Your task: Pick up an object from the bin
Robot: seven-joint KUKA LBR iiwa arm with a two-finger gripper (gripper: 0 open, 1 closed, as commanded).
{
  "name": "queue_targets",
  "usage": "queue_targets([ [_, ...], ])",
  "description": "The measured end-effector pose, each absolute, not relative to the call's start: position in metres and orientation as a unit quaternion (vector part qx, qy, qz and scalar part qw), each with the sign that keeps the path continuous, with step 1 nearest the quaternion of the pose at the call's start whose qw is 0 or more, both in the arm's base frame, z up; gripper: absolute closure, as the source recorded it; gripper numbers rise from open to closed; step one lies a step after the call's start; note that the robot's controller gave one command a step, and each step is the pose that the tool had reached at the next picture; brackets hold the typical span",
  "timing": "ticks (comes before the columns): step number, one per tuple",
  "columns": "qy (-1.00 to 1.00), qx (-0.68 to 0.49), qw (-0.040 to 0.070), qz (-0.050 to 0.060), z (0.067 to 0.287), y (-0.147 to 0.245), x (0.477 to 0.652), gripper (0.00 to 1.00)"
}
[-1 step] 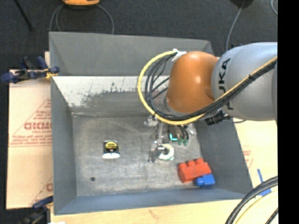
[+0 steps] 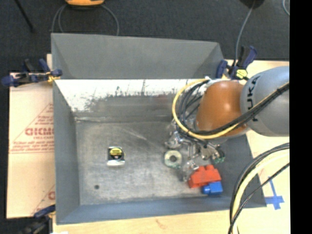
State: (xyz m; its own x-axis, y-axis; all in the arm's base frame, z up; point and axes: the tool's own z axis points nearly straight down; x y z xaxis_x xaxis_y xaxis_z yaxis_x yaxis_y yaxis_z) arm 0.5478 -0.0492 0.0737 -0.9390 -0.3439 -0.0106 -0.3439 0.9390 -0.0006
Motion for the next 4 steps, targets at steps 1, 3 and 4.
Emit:
queue_targets([
  [1, 0.979, -0.205, 0.004, -0.001, 0.102, -0.041, 0.546, 0.00],
  [3, 0.994, -0.112, 0.005, 0.001, 0.073, -0.046, 0.537, 0.00],
  [4, 0.994, -0.111, 0.004, 0.001, 0.075, -0.046, 0.539, 0.00],
])
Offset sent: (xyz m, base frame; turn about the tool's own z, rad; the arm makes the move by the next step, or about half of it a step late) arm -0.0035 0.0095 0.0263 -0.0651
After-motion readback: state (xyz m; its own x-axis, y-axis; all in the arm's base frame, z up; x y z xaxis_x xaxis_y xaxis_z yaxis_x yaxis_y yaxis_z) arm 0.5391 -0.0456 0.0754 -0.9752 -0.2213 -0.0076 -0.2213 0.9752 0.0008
